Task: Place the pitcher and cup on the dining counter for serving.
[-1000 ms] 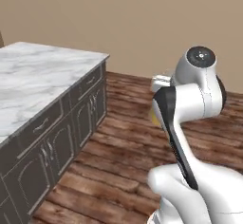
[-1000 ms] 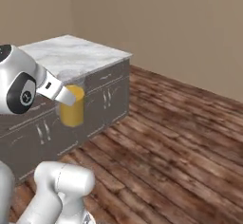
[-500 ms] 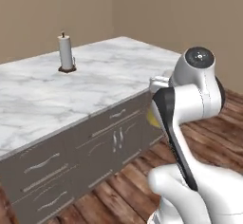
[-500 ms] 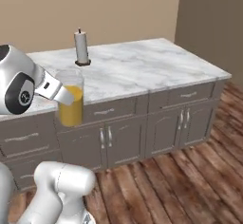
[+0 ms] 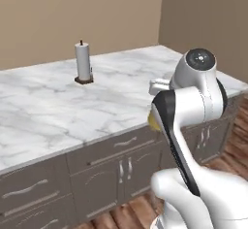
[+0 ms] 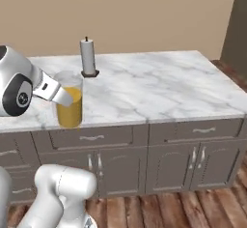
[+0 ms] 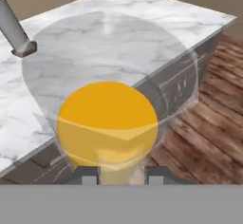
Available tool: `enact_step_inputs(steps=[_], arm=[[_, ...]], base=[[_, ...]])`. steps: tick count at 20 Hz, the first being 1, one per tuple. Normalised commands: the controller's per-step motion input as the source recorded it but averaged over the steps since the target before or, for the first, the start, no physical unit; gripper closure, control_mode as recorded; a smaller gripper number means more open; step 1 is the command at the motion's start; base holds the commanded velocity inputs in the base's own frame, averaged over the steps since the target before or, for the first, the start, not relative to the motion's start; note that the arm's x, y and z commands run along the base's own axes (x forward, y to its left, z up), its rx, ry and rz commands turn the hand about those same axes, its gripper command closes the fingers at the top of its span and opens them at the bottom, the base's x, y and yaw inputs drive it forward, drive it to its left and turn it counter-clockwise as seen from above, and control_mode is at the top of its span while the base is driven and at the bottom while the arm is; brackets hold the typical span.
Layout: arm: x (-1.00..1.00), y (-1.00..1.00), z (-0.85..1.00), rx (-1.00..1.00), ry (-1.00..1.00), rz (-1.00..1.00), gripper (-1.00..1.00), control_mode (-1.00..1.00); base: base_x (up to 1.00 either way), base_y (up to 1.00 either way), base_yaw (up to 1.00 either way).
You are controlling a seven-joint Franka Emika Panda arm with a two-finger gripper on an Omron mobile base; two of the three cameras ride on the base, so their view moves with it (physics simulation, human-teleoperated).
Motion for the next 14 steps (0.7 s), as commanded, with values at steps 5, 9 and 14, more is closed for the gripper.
enact_step_inputs(steps=[5, 9, 14], arm=[[0.00, 0.00, 0.00, 0.00, 0.00, 0.00, 1.00, 1.00], [0.00, 0.00, 0.00, 0.00, 0.00, 0.00, 1.00, 1.00], [0.16, -0.11, 0.00, 0.00, 0.00, 0.08, 1.00, -1.00]], base=[[0.82, -0.93, 0.46], [0.67, -1.00, 0.45], [0.61, -0.71, 0.35]])
